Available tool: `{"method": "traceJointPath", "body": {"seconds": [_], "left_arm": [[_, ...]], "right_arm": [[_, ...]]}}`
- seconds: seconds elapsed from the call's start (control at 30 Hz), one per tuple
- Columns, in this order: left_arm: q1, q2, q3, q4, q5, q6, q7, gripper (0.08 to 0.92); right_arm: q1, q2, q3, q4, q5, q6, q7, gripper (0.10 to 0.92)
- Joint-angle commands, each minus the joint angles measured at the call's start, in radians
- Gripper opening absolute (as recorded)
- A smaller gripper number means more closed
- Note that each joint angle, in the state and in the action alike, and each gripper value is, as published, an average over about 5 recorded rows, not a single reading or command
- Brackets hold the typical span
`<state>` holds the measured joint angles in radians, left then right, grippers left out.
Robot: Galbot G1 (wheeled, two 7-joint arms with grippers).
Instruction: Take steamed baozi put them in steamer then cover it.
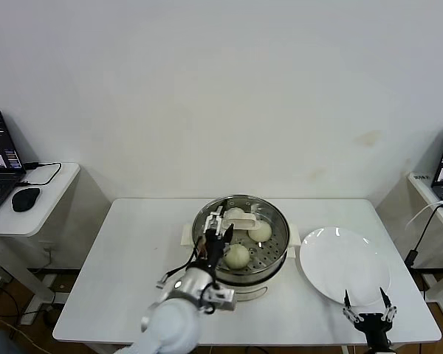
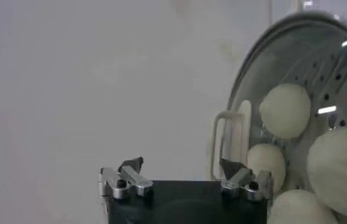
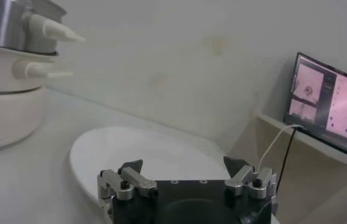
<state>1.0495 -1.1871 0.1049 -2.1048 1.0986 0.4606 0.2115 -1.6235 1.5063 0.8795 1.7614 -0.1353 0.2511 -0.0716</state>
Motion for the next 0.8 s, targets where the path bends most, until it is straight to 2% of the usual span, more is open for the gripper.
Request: {"method": "traceJointPath", "body": {"seconds": [0.03,0.13,0.23,0.37,0.53,0.8], "left_arm": [[0.394,0.102,-0.292,-0.254,-0.744,-0.191,-0.37,0.823],[0.521,0.069,-0.416,-0.202,-1.038,-0.361,-0.475,0.823],[0.604,0.033,-0.493,-0.144,-1.213,-0.443,-0.53,0.823],[0.688,0.007,-0.532,-0.103,-1.355,-0.486,-0.535,0.823],[0.773,-0.027,-0.54,-0.052,-1.365,-0.591,-0.543,0.823],[0.786,-0.099,-0.568,0.083,-1.355,-0.68,-0.5,0.823]], "right_arm": [[-0.002,-0.005,-0.011,0.001,0.015,0.01,0.001,0.823],[-0.007,-0.013,-0.025,0.006,0.045,0.021,0.001,0.823],[-0.018,-0.033,-0.046,0.024,0.083,0.028,-0.003,0.823],[-0.051,-0.081,-0.076,0.072,0.159,0.028,-0.016,0.823],[-0.12,-0.149,-0.117,0.122,0.25,0.022,-0.031,0.823],[-0.181,-0.178,-0.176,0.138,0.281,0.019,-0.04,0.823]]}}
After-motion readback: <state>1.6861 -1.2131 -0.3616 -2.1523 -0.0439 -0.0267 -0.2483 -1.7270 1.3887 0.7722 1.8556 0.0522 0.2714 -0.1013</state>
